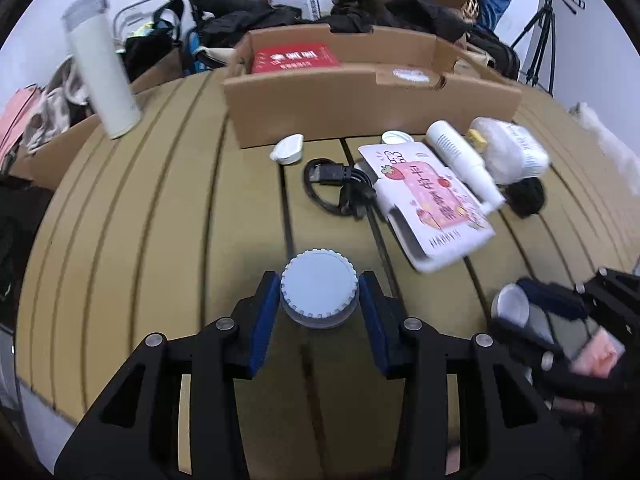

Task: Organize objects
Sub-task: 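Grasp the large white ridged lid with the left gripper while the right grasps a small white cap, then carry both white lids into the cardboard tray and open both grippers, then reach the right gripper to the black cloth and grasp it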

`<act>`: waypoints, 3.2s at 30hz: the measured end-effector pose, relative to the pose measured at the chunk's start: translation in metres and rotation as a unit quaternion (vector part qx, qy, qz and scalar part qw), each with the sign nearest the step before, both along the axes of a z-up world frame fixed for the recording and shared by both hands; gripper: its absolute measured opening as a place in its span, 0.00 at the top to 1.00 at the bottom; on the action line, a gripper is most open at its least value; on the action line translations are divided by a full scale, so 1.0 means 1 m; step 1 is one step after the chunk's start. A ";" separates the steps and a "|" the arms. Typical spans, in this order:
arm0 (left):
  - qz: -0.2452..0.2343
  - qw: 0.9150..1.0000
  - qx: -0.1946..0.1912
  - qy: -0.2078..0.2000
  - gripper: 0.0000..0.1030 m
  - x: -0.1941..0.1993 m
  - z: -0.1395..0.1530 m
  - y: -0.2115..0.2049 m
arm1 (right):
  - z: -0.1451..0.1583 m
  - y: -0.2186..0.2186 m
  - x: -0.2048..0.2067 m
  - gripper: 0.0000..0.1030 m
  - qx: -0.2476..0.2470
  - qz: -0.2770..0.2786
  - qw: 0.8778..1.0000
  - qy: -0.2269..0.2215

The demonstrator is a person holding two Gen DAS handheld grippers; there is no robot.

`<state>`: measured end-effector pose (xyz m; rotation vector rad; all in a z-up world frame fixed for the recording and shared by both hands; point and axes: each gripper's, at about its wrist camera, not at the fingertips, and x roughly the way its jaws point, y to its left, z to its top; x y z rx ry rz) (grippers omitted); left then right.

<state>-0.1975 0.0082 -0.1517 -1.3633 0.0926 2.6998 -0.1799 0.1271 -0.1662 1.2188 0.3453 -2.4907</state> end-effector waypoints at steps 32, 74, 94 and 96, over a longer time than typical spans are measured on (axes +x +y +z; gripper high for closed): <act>-0.022 0.989 0.119 0.083 0.64 -0.068 0.247 -0.030 | 0.253 0.140 -0.060 0.69 -0.175 -0.057 0.981 0.057; -0.007 0.994 0.027 0.105 0.08 -0.006 0.198 -0.030 | 0.164 0.130 -0.079 0.25 -0.089 -0.141 0.986 -0.014; 0.020 0.995 0.044 0.092 0.03 0.145 0.185 -0.034 | 0.176 0.113 0.109 0.19 -0.077 -0.098 0.992 0.014; 0.022 0.995 0.045 0.085 0.03 0.141 0.180 -0.034 | 0.172 0.110 0.107 0.19 -0.076 -0.093 0.993 0.011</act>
